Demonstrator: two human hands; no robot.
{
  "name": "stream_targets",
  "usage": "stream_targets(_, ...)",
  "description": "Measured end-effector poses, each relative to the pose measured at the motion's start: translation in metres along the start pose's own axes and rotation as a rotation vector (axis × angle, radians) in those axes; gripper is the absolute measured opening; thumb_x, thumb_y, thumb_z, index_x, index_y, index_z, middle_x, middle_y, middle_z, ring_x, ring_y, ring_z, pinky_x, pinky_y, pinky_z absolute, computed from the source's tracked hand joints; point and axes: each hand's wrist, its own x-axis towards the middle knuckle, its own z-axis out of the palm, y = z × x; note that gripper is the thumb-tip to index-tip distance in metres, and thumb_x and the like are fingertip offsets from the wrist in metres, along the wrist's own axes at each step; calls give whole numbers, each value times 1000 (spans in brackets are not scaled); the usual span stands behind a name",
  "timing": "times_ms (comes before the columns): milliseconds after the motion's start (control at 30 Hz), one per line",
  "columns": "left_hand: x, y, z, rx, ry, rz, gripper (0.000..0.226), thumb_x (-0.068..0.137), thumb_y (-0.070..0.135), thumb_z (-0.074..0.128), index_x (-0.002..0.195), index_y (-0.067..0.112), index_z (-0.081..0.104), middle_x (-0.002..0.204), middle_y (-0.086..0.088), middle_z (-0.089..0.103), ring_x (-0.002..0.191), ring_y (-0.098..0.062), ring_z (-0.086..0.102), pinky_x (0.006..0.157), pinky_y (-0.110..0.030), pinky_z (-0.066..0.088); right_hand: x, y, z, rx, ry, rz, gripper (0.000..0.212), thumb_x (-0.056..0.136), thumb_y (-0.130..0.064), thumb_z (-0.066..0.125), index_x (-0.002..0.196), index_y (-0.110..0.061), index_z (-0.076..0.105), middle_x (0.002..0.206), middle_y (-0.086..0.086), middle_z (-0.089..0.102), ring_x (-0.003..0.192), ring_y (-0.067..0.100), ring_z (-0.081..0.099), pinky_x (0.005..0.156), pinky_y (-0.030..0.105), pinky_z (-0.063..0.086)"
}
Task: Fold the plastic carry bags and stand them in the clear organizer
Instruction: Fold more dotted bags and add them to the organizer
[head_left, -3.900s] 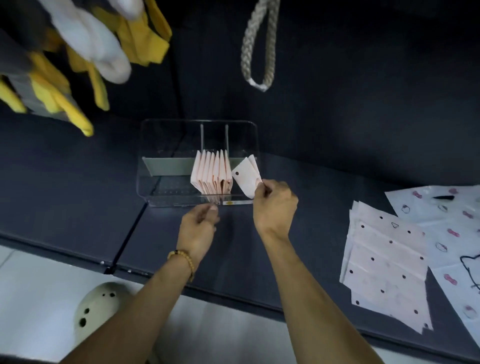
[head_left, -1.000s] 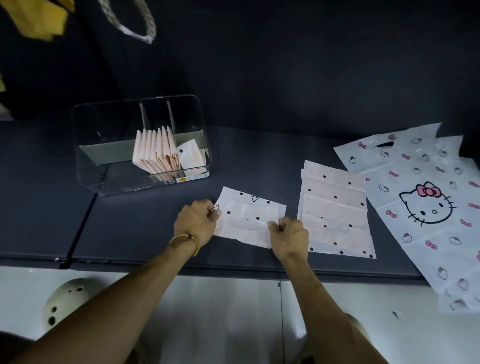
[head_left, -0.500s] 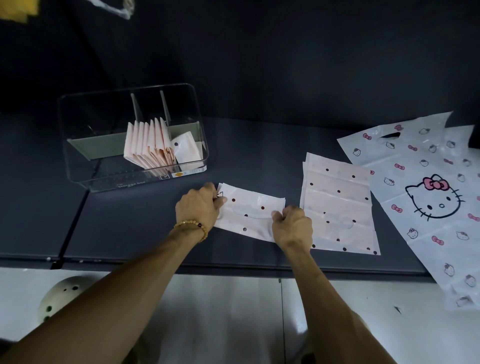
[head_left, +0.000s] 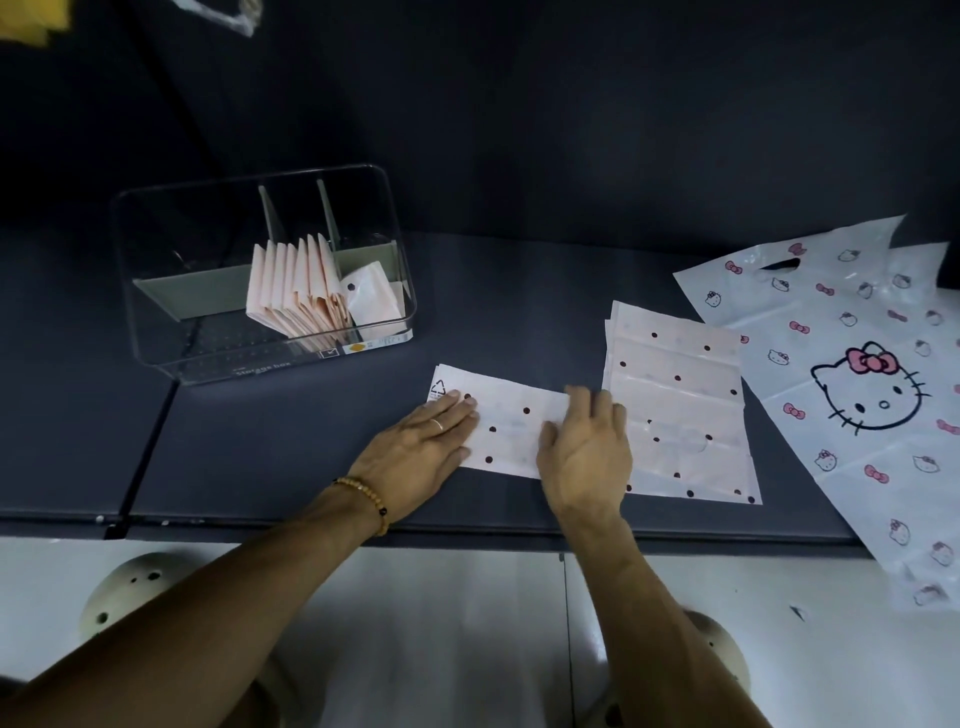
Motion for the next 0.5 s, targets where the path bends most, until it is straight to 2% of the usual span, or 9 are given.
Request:
stream_targets(67, 1, 2, -2, -21, 1, -1, 42, 93, 18, 58, 134, 6, 52, 144, -6, 46, 136, -26, 38, 111, -42, 34, -16, -15, 9, 39, 64, -249, 35, 80, -14, 67, 114, -4, 62, 114, 15, 61, 101, 36, 58, 80, 41, 51)
stream_targets(100, 1, 2, -1, -42, -12, -10, 43, 95, 18, 56, 136, 6, 50, 146, -5, 43, 138, -24, 35, 113, -40, 32, -25, -24, 16, 73, 19, -337, 38, 81, -12, 65, 118, -3, 62, 121, 17, 60, 109, 36, 58, 88, 42, 50)
stream_targets(167, 0, 0, 1, -55, -57, -25, 48, 99, 22, 46, 145, 12, 36, 153, 0, 30, 144, -17, 21, 118, -30, 18, -40, -35, 29, 149, -125, -396, 47, 88, -11, 54, 134, -1, 51, 140, 18, 49, 131, 34, 45, 109, 44, 37)
stream_targets(200, -1, -1, 3, -51, -71, -23, 49, 101, 25, 41, 147, 14, 30, 155, 2, 23, 145, -14, 14, 119, -26, 11, -44, -34, 34, 161, -164, -400, 49, 92, -12, 49, 140, -1, 44, 147, 17, 42, 138, 31, 36, 115, 43, 28)
stream_targets(300, -1, -2, 5, -13, -68, -1, 48, 102, 25, 38, 148, 13, 27, 156, 1, 19, 146, -13, 9, 119, -23, 1, -41, -11, 36, 80, -162, -473, 48, 98, -17, 44, 144, -6, 39, 153, 11, 33, 144, 26, 26, 118, 43, 18)
stream_targets(367, -1, 0, 4, -14, -53, -7, 48, 101, 24, 41, 146, 10, 32, 155, -2, 25, 145, -16, 14, 118, -26, 2, -37, 12, 30, 32, -219, -497, 49, 100, -20, 41, 148, -10, 33, 157, 7, 24, 146, 23, 18, 119, 42, 11)
stream_targets(433, -1, 0, 2, -11, -45, -12, 47, 100, 23, 45, 144, 8, 37, 153, -4, 30, 144, -18, 19, 118, -30, 4, -32, 37, 22, -25, -321, -499, 52, 103, -26, 32, 153, -17, 17, 160, 0, 6, 148, 18, 1, 119, 36, 0)
stream_targets(500, 0, -1, 1, -13, -45, -9, 47, 98, 22, 49, 141, 8, 41, 151, -4, 35, 143, -19, 25, 117, -31, 8, -29, 56, 14, -78, -373, -495, 57, 103, -24, 35, 153, -20, 10, 160, -3, -2, 147, 15, -9, 117, 31, -5)
